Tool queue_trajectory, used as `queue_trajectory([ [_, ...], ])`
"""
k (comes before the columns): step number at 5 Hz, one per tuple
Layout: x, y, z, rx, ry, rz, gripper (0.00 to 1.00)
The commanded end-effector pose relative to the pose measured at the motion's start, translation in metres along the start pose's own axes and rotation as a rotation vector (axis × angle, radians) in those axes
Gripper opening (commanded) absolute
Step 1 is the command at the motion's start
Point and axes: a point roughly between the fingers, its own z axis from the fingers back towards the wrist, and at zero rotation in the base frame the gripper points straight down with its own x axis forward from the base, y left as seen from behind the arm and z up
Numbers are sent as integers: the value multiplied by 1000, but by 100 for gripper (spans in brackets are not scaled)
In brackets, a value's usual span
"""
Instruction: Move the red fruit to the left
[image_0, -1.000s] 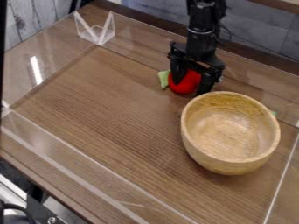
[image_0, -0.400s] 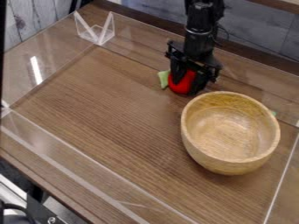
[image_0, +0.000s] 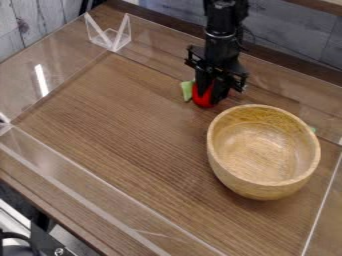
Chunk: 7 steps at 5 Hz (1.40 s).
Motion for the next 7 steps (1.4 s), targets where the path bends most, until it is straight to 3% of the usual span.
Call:
queue_trajectory([
  [1, 2, 8, 32, 6, -76, 4, 0],
  [2, -1, 12, 53, 1, -111, 16, 0],
  [3, -8, 27, 85, 10, -169, 47, 0],
  [4, -16, 50, 105, 23, -193, 90, 0],
  [5, -23, 78, 117, 35, -202, 140, 0],
  [7, -21, 83, 107, 40, -185, 174, 0],
])
